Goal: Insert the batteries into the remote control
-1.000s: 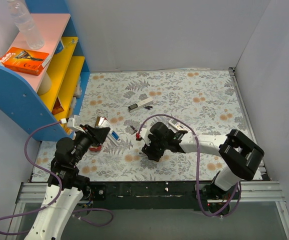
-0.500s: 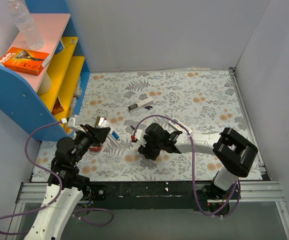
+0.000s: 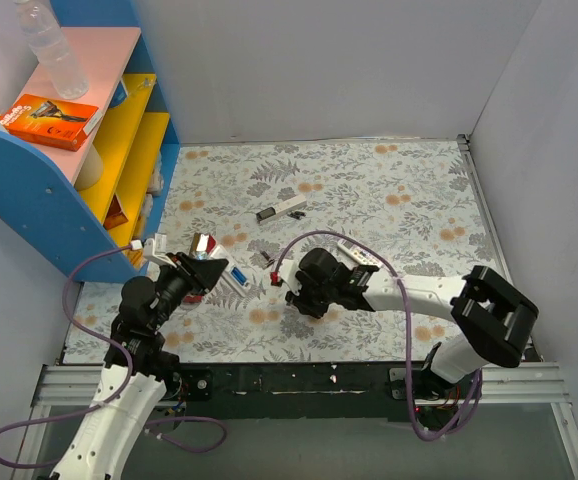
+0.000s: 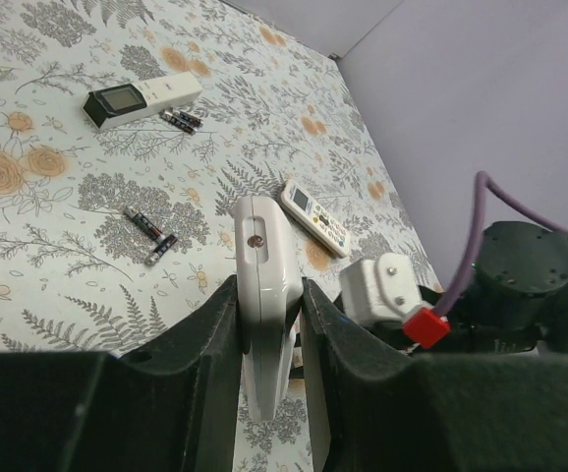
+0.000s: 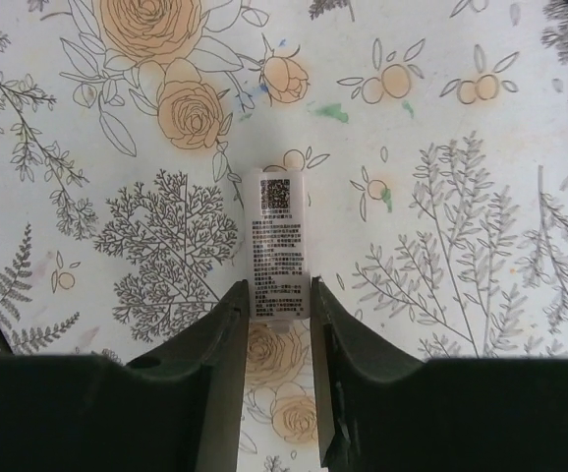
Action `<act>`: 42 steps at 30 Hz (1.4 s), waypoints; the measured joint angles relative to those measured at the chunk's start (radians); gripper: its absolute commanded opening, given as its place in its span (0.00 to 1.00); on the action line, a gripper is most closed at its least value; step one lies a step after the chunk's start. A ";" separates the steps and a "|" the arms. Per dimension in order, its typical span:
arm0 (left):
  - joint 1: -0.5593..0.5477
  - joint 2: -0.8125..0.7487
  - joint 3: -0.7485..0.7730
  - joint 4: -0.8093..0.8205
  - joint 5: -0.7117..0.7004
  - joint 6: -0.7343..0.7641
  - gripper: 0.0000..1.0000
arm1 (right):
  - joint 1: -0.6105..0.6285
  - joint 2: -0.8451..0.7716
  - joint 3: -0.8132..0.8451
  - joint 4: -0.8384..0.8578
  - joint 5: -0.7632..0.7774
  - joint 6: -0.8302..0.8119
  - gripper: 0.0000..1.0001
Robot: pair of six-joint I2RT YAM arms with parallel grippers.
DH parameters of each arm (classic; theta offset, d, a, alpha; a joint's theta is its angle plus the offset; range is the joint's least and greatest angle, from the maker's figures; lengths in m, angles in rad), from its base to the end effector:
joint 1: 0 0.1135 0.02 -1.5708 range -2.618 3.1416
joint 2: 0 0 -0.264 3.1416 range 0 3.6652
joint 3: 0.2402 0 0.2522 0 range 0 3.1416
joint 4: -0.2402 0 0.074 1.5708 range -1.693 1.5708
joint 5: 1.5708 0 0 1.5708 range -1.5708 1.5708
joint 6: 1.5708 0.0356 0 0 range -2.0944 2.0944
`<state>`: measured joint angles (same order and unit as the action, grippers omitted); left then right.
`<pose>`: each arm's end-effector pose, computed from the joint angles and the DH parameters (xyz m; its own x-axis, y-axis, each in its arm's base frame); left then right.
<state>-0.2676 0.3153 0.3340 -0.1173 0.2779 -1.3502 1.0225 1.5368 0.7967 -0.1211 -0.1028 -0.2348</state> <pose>0.1136 -0.0413 0.2493 -0.5258 -0.8288 -0.1914 0.0206 0.2125 -0.9769 0.1552 0.2610 0.1735 -0.1790 -0.7370 -0.6518 -0.9515 0.2982 -0.0759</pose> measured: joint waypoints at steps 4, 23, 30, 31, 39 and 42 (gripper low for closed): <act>0.000 0.004 -0.045 0.052 0.020 -0.047 0.00 | 0.000 -0.095 -0.006 -0.022 0.018 0.013 0.24; 0.000 0.126 -0.283 0.460 0.126 -0.336 0.00 | 0.045 -0.301 0.215 -0.176 0.109 0.120 0.22; 0.000 0.208 -0.288 0.589 0.140 -0.396 0.00 | 0.111 -0.196 0.364 -0.232 0.177 0.160 0.22; 0.000 0.216 -0.288 0.605 0.142 -0.402 0.00 | 0.118 -0.178 0.380 -0.241 0.184 0.166 0.22; 0.000 0.226 -0.288 0.665 0.149 -0.424 0.00 | 0.158 -0.052 0.486 -0.319 0.237 0.193 0.22; 0.000 0.229 -0.288 0.678 0.149 -0.427 0.00 | 0.168 -0.033 0.502 -0.337 0.246 0.199 0.22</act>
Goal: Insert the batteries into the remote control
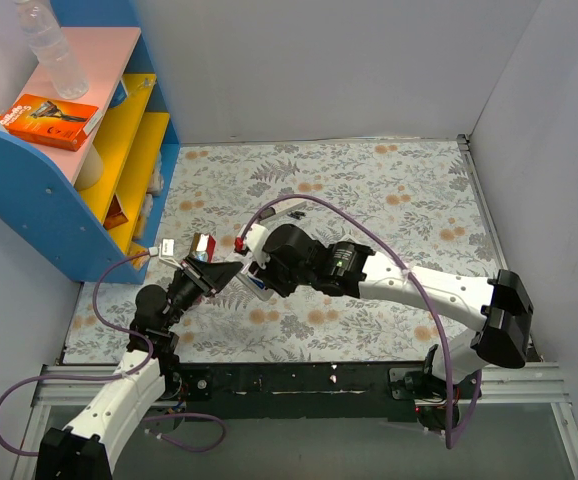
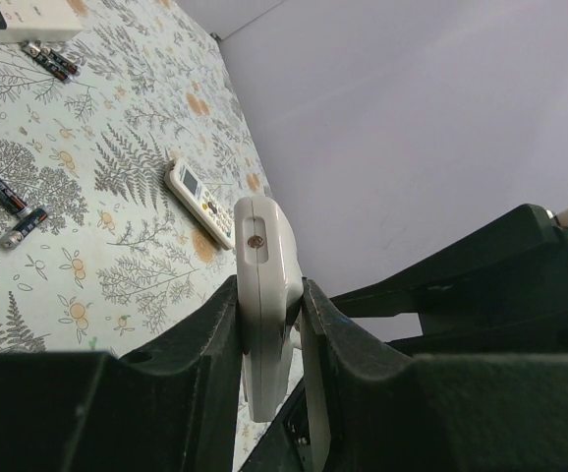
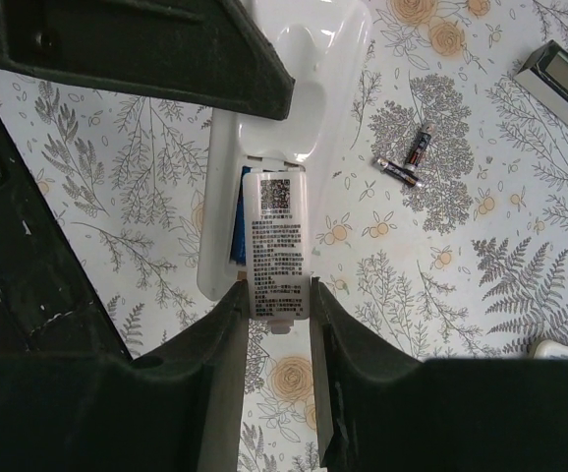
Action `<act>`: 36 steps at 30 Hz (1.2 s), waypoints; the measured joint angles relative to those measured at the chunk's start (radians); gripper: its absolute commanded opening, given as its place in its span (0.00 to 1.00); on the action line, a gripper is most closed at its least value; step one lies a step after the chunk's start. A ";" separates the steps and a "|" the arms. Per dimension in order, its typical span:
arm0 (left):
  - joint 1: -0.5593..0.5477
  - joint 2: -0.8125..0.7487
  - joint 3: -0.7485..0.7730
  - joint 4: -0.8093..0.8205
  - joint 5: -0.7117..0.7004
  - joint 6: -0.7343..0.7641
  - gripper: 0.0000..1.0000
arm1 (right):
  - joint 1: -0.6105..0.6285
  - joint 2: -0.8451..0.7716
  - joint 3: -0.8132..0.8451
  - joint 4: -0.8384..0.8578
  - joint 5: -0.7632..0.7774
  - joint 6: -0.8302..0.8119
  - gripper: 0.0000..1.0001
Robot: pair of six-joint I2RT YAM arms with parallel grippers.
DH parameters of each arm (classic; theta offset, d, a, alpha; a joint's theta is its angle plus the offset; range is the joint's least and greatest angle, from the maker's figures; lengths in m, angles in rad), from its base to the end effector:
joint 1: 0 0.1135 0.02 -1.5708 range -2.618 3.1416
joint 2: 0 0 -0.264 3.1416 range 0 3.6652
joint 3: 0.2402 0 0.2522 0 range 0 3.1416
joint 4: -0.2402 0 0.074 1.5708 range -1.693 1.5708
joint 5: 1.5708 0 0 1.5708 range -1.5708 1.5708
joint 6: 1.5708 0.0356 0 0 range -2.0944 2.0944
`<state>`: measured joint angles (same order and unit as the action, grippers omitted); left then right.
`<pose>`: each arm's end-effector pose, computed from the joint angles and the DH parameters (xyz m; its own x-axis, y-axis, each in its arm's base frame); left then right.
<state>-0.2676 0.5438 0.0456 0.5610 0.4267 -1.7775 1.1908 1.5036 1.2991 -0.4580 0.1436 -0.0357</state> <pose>0.1351 -0.0523 0.1924 -0.6379 -0.7489 0.1794 -0.0719 -0.1740 -0.9821 0.1310 0.3143 0.3187 -0.1967 -0.5877 -0.7848 -0.8848 0.4512 -0.1161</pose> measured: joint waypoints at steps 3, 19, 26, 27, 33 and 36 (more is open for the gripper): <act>0.000 0.010 0.000 0.008 0.000 -0.003 0.00 | 0.008 0.013 0.016 -0.013 0.004 0.004 0.22; 0.000 0.009 0.000 0.024 -0.008 -0.012 0.00 | 0.014 0.060 0.068 -0.048 0.048 0.060 0.21; 0.000 0.002 0.000 0.034 -0.011 -0.016 0.00 | 0.016 0.067 0.084 -0.057 0.056 0.089 0.21; 0.000 0.002 0.000 0.037 -0.011 -0.017 0.00 | 0.016 0.069 0.086 -0.058 0.056 0.091 0.21; 0.000 0.003 0.000 0.047 -0.009 -0.020 0.00 | 0.016 0.073 0.087 -0.058 0.056 0.097 0.21; 0.000 0.008 0.000 0.053 -0.008 -0.022 0.00 | 0.016 0.074 0.089 -0.058 0.056 0.097 0.21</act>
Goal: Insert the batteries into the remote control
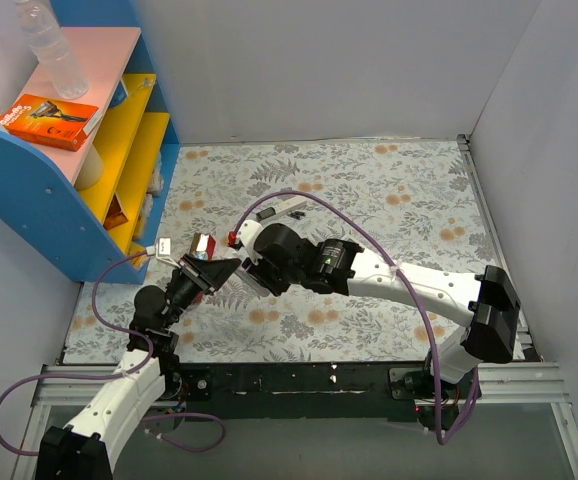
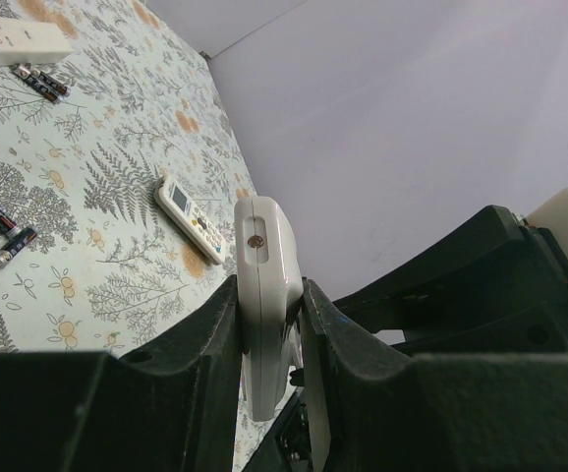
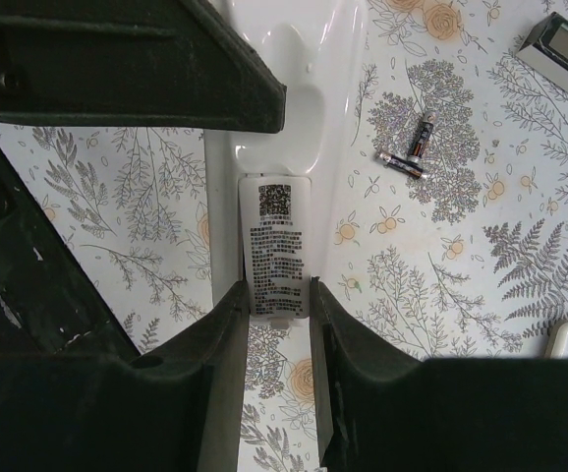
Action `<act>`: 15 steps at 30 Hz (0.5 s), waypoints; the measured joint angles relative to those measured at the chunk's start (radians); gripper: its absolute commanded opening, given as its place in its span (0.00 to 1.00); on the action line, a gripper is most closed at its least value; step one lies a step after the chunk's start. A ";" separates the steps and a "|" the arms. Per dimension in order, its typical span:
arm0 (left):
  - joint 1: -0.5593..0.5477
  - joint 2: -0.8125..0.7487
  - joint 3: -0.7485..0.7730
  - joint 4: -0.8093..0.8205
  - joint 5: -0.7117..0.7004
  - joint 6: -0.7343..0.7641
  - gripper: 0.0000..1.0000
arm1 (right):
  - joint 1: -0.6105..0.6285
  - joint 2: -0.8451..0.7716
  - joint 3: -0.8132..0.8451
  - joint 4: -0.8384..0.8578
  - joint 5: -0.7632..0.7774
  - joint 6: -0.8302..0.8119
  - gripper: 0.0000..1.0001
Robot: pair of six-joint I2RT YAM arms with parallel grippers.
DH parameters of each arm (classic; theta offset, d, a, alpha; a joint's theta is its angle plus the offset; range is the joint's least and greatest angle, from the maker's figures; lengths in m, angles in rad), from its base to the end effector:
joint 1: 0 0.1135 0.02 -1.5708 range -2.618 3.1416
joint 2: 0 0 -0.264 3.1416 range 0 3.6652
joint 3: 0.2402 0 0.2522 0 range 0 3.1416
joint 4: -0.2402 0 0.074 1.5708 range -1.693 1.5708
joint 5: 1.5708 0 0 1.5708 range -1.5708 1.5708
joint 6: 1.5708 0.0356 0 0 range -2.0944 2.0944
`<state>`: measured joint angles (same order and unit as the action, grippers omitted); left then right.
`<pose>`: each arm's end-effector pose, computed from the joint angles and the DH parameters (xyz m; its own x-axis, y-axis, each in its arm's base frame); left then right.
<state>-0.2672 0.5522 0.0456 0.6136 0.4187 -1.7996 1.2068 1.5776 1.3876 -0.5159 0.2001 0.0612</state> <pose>0.1355 -0.0521 0.1970 -0.6380 -0.7479 0.1832 -0.0428 -0.2031 -0.9782 0.1335 0.3307 0.3195 -0.2832 -0.5751 -0.7675 -0.8462 0.5264 -0.0822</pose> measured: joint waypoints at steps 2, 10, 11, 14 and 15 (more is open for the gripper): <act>0.000 0.005 0.000 0.005 0.000 -0.004 0.00 | 0.000 0.000 0.001 0.000 0.000 0.000 0.21; 0.004 0.007 0.000 0.034 -0.013 -0.003 0.00 | 0.000 0.042 0.080 -0.062 0.000 0.019 0.20; 0.004 0.006 0.000 0.035 -0.015 -0.002 0.00 | 0.000 0.052 0.095 -0.075 0.000 0.023 0.21; 0.004 -0.003 -0.001 0.037 -0.016 0.005 0.00 | 0.000 0.067 0.118 -0.098 -0.001 0.037 0.21; 0.004 -0.006 -0.001 0.037 -0.014 0.006 0.00 | 0.000 0.067 0.122 -0.105 -0.002 0.041 0.21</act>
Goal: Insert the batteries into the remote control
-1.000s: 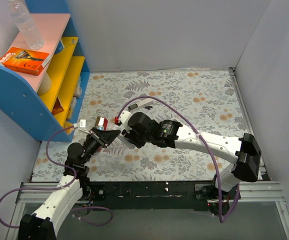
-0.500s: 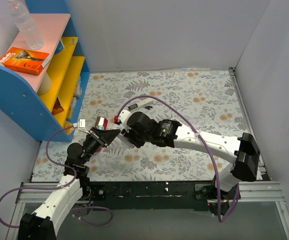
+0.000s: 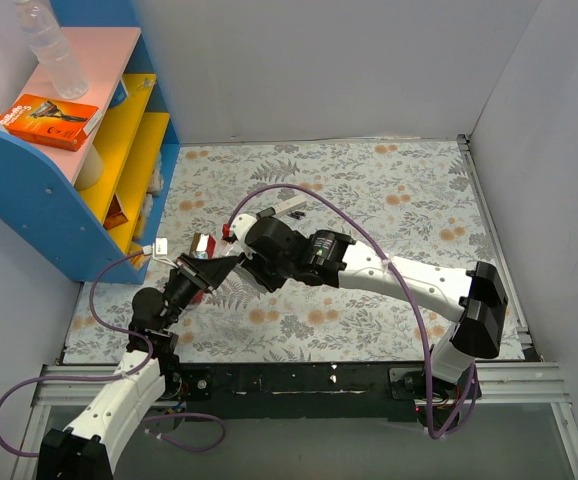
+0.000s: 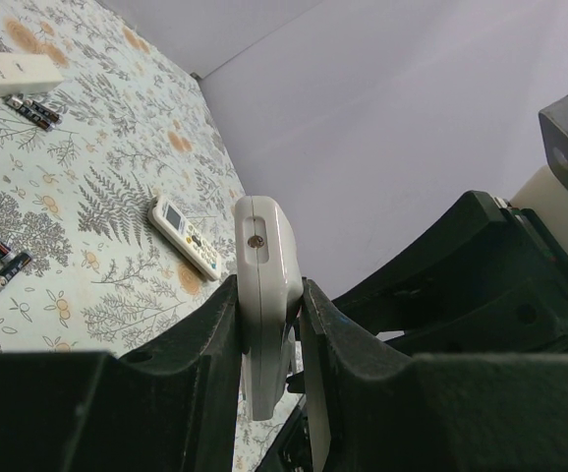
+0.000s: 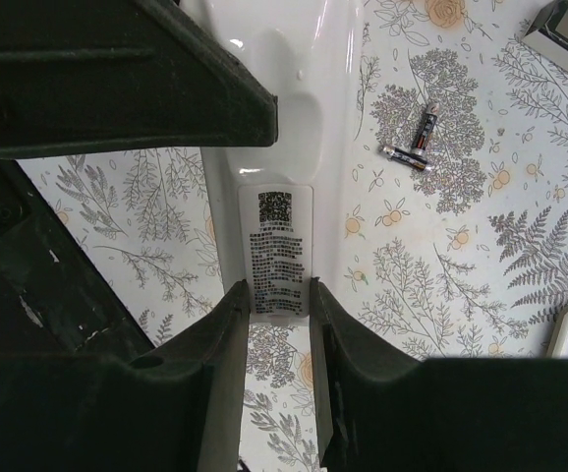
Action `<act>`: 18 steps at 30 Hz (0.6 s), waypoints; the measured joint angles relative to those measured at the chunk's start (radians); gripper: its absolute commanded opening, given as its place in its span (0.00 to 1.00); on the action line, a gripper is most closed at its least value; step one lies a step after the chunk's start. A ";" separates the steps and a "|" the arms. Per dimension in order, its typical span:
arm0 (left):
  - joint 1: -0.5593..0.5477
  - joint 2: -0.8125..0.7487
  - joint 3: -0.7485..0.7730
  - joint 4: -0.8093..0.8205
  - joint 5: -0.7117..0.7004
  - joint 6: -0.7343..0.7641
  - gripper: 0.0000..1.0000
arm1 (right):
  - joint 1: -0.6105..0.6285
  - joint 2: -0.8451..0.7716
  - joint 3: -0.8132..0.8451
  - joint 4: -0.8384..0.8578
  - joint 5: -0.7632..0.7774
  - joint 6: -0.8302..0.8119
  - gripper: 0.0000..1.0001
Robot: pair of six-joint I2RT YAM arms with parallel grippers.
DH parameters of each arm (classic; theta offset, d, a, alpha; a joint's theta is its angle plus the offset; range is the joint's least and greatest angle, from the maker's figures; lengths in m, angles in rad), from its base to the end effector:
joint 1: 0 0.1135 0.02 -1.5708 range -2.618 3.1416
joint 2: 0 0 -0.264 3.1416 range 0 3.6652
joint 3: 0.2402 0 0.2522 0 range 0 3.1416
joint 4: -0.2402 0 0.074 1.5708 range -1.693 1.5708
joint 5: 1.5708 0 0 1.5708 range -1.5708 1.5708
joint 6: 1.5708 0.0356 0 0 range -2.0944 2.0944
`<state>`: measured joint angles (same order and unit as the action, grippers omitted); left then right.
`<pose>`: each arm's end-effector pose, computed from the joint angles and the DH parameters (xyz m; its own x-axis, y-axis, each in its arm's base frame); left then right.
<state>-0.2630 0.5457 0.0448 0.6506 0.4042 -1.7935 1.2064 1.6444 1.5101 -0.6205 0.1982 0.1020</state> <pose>0.1350 -0.0508 0.2014 -0.6312 -0.7587 0.1612 0.0047 -0.2116 -0.9774 0.1382 0.3428 0.3288 -0.3310 -0.5876 -0.7384 -0.8356 0.5461 -0.0600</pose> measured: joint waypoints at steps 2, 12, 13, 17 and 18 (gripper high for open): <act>0.000 -0.006 0.000 0.001 0.001 0.001 0.00 | 0.000 0.000 0.007 -0.008 -0.002 0.005 0.21; 0.000 0.001 -0.002 0.017 0.000 -0.021 0.00 | 0.000 0.000 0.009 -0.007 -0.002 0.007 0.27; 0.000 0.002 -0.003 0.017 -0.001 -0.027 0.00 | 0.000 0.000 0.009 -0.007 -0.002 0.007 0.28; 0.000 0.002 -0.005 0.022 -0.006 -0.053 0.00 | 0.000 0.000 0.009 -0.006 -0.002 0.006 0.31; 0.000 0.002 -0.005 0.022 -0.008 -0.059 0.00 | 0.000 0.000 0.009 -0.006 -0.002 0.006 0.31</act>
<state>-0.2634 0.5480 0.0395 0.6724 0.3962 -1.8523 1.2064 1.6444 1.5192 -0.6270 0.1959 0.1081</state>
